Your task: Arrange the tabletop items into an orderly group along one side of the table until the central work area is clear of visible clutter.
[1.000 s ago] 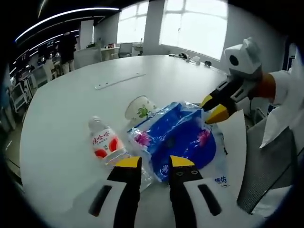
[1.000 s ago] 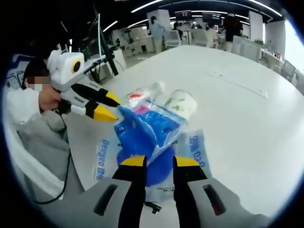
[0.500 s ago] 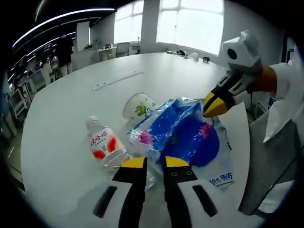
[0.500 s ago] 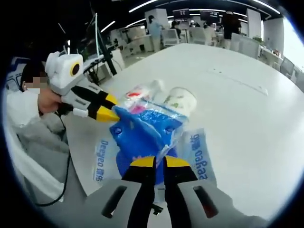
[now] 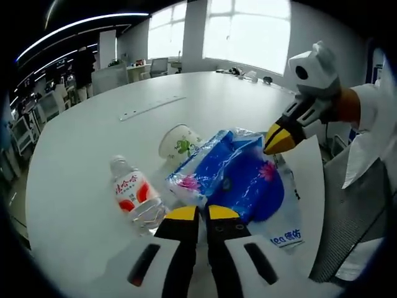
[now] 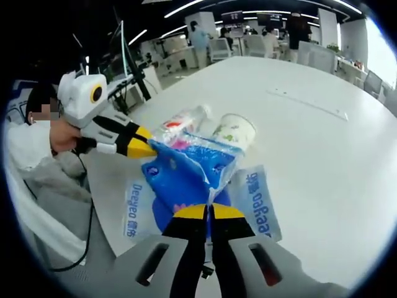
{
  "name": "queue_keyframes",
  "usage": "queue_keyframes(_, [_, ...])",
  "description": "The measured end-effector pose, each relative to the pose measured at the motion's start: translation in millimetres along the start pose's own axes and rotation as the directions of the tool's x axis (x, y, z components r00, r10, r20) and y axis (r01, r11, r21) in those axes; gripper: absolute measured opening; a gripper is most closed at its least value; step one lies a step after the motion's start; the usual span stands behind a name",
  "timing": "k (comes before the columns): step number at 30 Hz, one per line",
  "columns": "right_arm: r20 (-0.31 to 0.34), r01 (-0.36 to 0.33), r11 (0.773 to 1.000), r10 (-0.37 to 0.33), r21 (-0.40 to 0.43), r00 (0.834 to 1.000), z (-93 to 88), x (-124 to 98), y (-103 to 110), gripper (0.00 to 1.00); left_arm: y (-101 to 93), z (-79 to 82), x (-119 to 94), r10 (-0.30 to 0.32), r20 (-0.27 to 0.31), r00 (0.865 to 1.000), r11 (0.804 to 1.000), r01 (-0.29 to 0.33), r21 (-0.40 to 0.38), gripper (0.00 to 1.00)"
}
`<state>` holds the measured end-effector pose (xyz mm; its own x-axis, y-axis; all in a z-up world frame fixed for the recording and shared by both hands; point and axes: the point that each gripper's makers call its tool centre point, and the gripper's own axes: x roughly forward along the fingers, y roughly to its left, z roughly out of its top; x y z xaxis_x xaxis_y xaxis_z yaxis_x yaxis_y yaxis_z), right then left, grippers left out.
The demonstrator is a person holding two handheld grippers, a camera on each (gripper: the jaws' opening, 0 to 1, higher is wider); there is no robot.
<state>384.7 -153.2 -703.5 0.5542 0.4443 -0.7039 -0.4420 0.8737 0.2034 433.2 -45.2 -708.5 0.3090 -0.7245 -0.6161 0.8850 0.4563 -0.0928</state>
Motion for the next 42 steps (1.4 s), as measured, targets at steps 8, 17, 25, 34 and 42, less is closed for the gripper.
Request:
queue_keyframes(8, [0.011,-0.004,1.0,0.004,-0.004,1.0,3.5,-6,1,0.0,-3.5,4.5,-6,-0.005,0.008,1.0,1.0,0.006,-0.012,0.0])
queue_keyframes(17, [0.041,-0.01,1.0,0.01,-0.005,0.999,10.9,-19,2,0.0,-9.6,18.0,-17,-0.001,0.028,1.0,1.0,0.001,-0.008,0.0])
queue_keyframes(25, [0.086,-0.008,1.0,0.009,-0.01,0.996,22.2,-35,2,0.0,-14.2,36.5,-26,0.001,0.062,0.998,1.0,0.0,-0.013,0.0])
queue_keyframes(34, [0.135,0.002,1.0,-0.002,-0.001,0.991,29.6,-55,-4,0.0,-22.5,61.2,-31,0.005,0.086,0.996,1.0,-0.006,0.015,0.0])
queue_keyframes(42, [0.172,0.016,1.0,-0.016,-0.002,0.985,35.6,-71,-11,0.0,-34.6,77.6,-34,0.003,0.103,0.995,0.999,-0.007,0.037,0.0])
